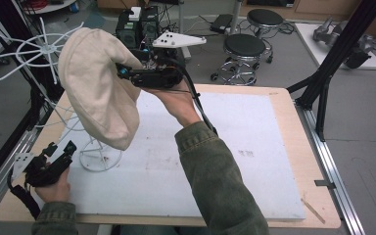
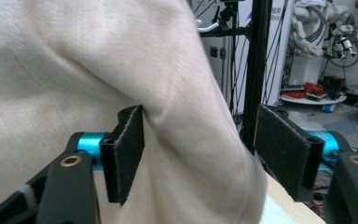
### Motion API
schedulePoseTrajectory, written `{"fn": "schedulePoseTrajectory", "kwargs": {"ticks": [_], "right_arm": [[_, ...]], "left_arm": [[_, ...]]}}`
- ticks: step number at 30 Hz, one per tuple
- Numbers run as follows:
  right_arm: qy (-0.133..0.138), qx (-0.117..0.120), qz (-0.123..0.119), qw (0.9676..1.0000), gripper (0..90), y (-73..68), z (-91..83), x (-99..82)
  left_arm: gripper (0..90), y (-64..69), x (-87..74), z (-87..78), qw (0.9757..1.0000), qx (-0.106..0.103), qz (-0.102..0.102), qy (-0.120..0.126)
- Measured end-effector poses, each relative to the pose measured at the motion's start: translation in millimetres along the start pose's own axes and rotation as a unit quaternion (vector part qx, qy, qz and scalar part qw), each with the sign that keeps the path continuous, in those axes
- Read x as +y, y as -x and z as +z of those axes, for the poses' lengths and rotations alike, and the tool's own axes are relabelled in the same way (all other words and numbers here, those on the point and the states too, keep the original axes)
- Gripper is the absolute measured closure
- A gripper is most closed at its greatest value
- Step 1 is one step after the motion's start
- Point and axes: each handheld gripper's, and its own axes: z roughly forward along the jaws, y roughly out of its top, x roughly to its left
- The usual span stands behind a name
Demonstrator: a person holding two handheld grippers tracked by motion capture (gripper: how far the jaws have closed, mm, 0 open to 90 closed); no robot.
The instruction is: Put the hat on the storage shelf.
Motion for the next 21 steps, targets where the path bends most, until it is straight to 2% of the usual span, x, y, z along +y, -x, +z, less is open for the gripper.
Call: {"fn": "schedulePoseTrajectory", "kwargs": {"ticks": [5, 13, 17, 21], "right_arm": [[0.002, -0.009, -0.002, 1.0000, 28.0, 1.0, -9.7, -3.2], [0.016, -0.046, 0.000, 0.9988, 22.2, 5.0, -34.3, -11.4], [0.028, -0.072, -0.005, 0.9970, 20.7, 5.8, -49.9, -17.8], [0.028, -0.083, 0.001, 0.9962, 20.0, 8.6, -61.8, -24.4]], "left_arm": [[28.7, 0.5, 0.0, 0.0, 1.0000, 0.000, 0.001, 0.001], [28.7, 0.4, 0.3, -0.4, 1.0000, 0.000, 0.003, 0.001], [28.7, 0.5, 0.3, -0.6, 1.0000, 0.001, 0.003, 0.002], [28.7, 0.6, 0.3, -0.8, 1.0000, 0.001, 0.002, 0.002]]}}
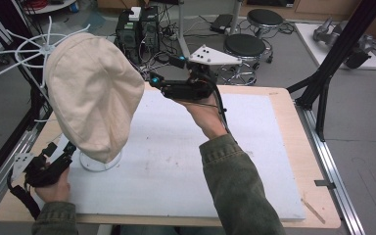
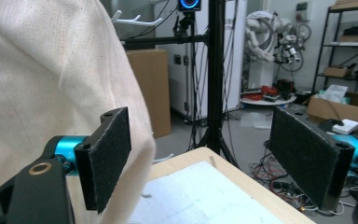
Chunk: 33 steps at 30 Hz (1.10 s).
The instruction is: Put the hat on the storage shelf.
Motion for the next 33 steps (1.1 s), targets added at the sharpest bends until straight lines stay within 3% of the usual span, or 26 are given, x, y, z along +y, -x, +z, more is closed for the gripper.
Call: {"fn": "schedulePoseTrajectory", "kwargs": {"ticks": [10, 21, 33], "right_arm": [[-0.011, -0.040, 0.012, 0.9991, 17.1, 13.1, -43.2, -32.0], [-0.009, -0.095, 0.034, 0.9949, 15.3, 28.2, -113.1, -61.7], [-0.010, -0.161, 0.069, 0.9845, 14.8, 41.7, -190.6, -95.2]], "left_arm": [[28.7, 0.4, 0.1, -0.7, 1.0000, 0.001, 0.001, 0.001], [28.7, 0.7, 0.4, -1.5, 1.0000, 0.003, 0.003, 0.004], [28.9, 5.8, 1.7, -3.9, 0.9995, 0.009, 0.025, 0.014]]}}
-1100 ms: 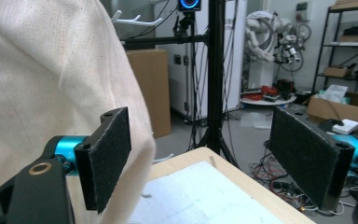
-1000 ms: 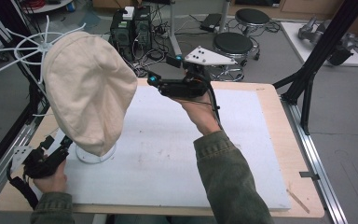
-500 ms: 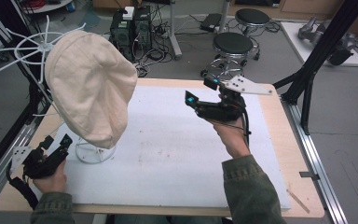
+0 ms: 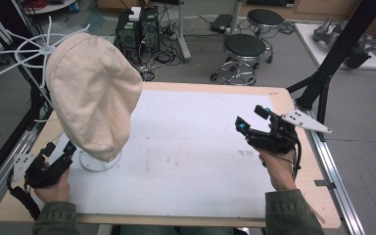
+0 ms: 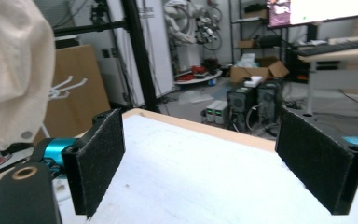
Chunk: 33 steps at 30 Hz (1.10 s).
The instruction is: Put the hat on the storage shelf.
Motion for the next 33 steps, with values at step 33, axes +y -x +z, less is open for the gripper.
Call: {"fn": "schedulePoseTrajectory", "kwargs": {"ticks": [33], "right_arm": [[-0.037, -0.116, 0.027, 0.9922, 12.0, 31.5, -46.6, -90.9]], "left_arm": [[29.2, 6.3, 0.4, -1.7, 0.9998, -0.004, 0.018, 0.002]]}}
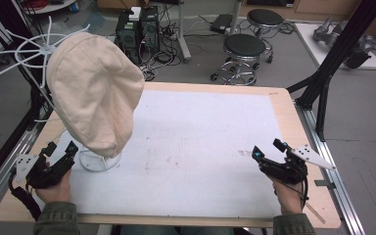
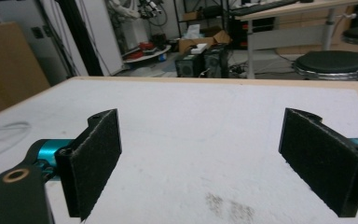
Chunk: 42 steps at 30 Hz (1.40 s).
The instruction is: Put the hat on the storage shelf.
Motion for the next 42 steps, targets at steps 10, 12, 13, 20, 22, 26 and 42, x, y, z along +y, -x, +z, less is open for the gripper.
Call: {"fn": "schedulePoseTrajectory", "kwargs": {"ticks": [10, 12, 13, 20, 22, 26, 42], "right_arm": [[0.006, -0.071, -0.017, 0.9973, 12.0, 6.4, -5.7, -26.0], [0.012, -0.098, -0.018, 0.9949, 12.0, 5.3, -6.0, -30.9], [0.014, -0.109, -0.018, 0.9938, 12.0, 4.9, -6.0, -32.5], [0.035, -0.173, -0.015, 0.9842, 12.0, 2.2, -2.5, -43.0], [0.034, -0.174, -0.020, 0.9839, 12.0, 2.0, -1.4, -45.6], [0.034, -0.176, -0.025, 0.9835, 12.0, 2.0, 0.4, -48.9], [0.031, -0.168, -0.031, 0.9849, 12.0, 1.1, -0.5, -51.0]], "left_arm": [[29.2, 0.3, -0.1, 0.2, 1.0000, 0.000, -0.001, 0.000], [29.2, 0.5, -0.2, 0.4, 1.0000, -0.001, -0.001, 0.000], [29.2, 0.5, -0.2, 0.5, 1.0000, -0.001, -0.001, 0.000], [29.2, 0.3, -0.4, 0.7, 1.0000, -0.002, -0.001, -0.001], [29.2, 0.4, -0.4, 0.8, 1.0000, -0.002, -0.002, 0.000], [29.2, 0.0, -0.4, 1.3, 1.0000, -0.004, -0.001, -0.003], [29.2, 0.4, -0.5, 1.3, 1.0000, -0.003, -0.001, -0.004]]}}
